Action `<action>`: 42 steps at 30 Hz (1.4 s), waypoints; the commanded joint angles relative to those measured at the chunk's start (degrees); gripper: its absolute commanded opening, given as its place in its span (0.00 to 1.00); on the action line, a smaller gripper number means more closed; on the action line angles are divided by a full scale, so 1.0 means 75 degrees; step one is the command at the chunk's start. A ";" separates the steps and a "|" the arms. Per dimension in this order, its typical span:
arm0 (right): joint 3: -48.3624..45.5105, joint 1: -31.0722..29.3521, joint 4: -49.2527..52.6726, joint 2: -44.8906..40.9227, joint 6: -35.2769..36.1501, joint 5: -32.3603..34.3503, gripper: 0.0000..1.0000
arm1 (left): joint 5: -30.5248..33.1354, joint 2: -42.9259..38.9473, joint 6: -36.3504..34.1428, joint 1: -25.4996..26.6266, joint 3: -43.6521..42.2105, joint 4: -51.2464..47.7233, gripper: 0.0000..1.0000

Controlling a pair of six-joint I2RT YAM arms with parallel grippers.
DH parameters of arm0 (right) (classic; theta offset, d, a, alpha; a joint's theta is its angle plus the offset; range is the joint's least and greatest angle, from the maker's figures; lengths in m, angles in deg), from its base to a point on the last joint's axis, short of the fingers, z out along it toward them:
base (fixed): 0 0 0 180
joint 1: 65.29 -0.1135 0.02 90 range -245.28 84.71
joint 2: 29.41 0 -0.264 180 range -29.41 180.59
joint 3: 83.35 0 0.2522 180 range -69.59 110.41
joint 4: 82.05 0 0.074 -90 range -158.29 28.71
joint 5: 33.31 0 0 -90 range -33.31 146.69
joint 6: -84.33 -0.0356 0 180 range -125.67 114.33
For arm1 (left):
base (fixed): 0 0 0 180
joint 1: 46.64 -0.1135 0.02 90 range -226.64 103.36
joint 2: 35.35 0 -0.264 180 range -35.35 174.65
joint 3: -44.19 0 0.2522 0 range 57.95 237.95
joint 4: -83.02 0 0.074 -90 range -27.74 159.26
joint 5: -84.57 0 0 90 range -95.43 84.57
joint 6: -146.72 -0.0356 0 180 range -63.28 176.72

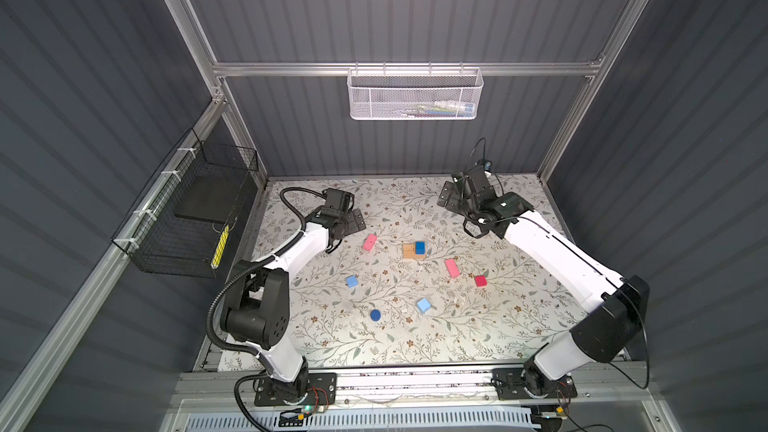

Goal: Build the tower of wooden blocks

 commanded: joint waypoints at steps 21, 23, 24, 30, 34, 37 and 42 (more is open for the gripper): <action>-0.3893 0.1984 -0.3339 -0.2464 -0.1442 -0.3527 0.99 | -0.0194 -0.0829 -0.0579 0.1500 0.0652 -0.1438 0.97; -0.4035 0.2048 -0.3248 -0.2571 -0.1432 -0.3596 0.99 | -0.0783 -0.1102 -0.0618 0.1603 0.0537 -0.1533 0.96; -0.4128 0.2084 -0.3235 -0.2655 -0.1447 -0.3622 0.99 | -0.0974 -0.1254 -0.0628 0.1687 0.0517 -0.1627 0.95; -0.4719 0.2211 -0.3306 -0.3334 -0.1539 -0.3469 0.99 | -0.0550 -0.1712 -0.0933 0.2609 0.0809 -0.2968 0.94; -0.5004 0.2288 -0.3335 -0.3632 -0.1532 -0.3359 0.99 | -0.0387 -0.1850 -0.1082 0.3248 0.0752 -0.3506 0.93; -0.5056 0.2377 -0.3274 -0.3697 -0.1501 -0.3400 0.99 | -0.0544 -0.1780 -0.1258 0.3741 0.0704 -0.3810 0.93; -0.5102 0.2436 -0.3280 -0.3666 -0.1490 -0.3429 0.99 | -0.0521 -0.1295 -0.1420 0.4729 0.0862 -0.4469 0.93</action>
